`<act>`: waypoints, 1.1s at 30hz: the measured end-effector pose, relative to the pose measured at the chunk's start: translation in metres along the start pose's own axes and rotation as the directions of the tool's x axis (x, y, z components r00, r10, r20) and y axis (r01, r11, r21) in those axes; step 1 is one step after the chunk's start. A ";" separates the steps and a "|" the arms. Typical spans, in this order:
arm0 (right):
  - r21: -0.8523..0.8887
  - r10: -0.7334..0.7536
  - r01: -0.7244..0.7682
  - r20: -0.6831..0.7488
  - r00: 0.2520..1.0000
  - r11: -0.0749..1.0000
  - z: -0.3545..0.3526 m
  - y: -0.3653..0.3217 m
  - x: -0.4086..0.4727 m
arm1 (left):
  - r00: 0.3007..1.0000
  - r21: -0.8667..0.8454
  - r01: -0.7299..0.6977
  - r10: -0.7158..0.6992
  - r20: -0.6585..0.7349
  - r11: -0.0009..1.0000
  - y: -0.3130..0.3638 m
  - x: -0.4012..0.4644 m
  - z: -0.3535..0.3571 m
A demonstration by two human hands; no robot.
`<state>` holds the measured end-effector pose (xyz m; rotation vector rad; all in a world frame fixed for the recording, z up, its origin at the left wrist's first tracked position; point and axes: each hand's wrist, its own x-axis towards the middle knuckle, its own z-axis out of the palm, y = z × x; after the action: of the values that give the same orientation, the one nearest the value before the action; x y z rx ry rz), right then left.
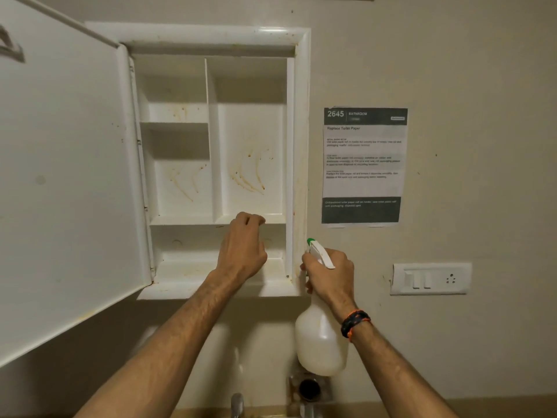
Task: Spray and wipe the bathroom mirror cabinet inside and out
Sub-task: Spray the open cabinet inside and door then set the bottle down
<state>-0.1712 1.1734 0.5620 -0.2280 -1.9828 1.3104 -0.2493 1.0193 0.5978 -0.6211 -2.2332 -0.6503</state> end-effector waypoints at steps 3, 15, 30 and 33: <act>0.033 -0.033 0.034 -0.036 0.999 0.999 -0.004 -0.018 0.013 | 1.000 0.020 -0.016 0.017 -0.014 1.000 -0.003 0.006 -0.003; 0.107 -0.074 0.079 -0.051 0.996 0.991 -0.006 -0.046 0.040 | 1.000 0.026 -0.004 0.003 0.029 1.000 -0.013 0.012 -0.006; 0.136 -0.070 0.070 0.000 0.998 0.988 0.025 -0.030 0.024 | 0.999 0.027 -0.047 0.047 0.005 0.999 -0.018 0.007 -0.006; 0.138 -0.065 0.062 0.022 0.998 0.988 0.032 -0.033 0.019 | 0.998 0.032 -0.055 0.055 -0.005 0.998 -0.021 0.001 -0.009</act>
<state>-0.1977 1.1449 0.5927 -0.0811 -1.8966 1.4086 -0.2582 0.9983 0.5988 -0.6610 -2.2086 -0.5869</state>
